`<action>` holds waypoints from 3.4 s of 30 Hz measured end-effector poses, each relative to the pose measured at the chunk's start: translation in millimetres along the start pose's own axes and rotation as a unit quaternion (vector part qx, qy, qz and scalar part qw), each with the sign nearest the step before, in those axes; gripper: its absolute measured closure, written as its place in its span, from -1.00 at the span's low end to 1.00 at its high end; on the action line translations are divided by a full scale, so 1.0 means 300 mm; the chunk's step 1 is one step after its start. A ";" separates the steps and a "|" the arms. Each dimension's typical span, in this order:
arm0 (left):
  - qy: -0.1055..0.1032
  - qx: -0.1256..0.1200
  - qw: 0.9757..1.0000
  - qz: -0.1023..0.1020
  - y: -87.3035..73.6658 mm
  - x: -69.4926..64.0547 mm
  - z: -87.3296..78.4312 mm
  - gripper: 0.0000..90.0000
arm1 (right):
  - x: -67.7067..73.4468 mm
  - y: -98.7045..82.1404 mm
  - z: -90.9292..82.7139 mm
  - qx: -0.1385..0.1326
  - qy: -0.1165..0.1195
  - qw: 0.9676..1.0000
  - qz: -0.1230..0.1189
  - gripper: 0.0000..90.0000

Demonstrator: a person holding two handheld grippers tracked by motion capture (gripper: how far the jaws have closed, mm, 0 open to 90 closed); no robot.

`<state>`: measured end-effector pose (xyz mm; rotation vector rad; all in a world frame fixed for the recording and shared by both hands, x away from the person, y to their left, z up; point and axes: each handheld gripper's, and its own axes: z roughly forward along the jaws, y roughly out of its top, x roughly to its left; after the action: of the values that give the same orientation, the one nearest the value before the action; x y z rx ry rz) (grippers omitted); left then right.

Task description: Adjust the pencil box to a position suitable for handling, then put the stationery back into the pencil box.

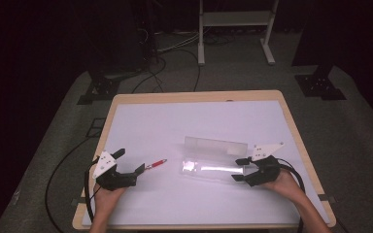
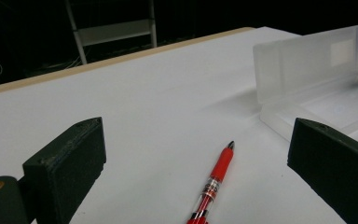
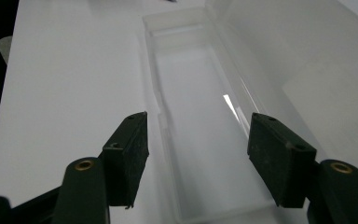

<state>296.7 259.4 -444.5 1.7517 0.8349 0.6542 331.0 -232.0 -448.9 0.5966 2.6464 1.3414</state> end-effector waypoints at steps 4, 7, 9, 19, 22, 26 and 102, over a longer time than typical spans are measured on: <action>-0.005 0.009 1.000 0.009 0.001 -0.002 0.005 -0.91 | -0.002 -0.029 -0.039 -0.002 -0.009 1.000 0.012 -0.19; -0.014 0.022 1.000 0.017 0.004 -0.003 0.016 -0.88 | 0.001 -0.043 -0.067 -0.013 -0.017 1.000 0.015 -0.20; -0.024 0.029 0.999 0.029 0.011 -0.005 0.027 -0.84 | 0.001 -0.053 -0.081 -0.015 -0.022 0.999 0.018 -0.20; -0.052 0.059 0.994 0.075 0.023 -0.001 0.072 -0.68 | -0.003 -0.095 -0.136 -0.022 -0.046 0.998 0.034 -0.26; -0.062 0.068 0.993 0.073 0.018 0.013 0.085 -0.66 | -0.003 -0.105 -0.152 -0.022 -0.053 0.998 0.040 -0.26; -0.080 0.080 0.991 0.075 0.006 0.024 0.105 -0.50 | -0.002 -0.122 -0.164 -0.021 -0.058 0.997 0.042 -0.26; -0.245 0.182 0.935 0.179 0.166 -0.040 0.210 0.76 | -0.012 -0.228 -0.228 -0.037 -0.087 0.992 0.080 -0.37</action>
<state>348.6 203.1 -417.2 2.3064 0.2990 0.2690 295.5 -321.0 -462.4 0.8897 2.4434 1.3524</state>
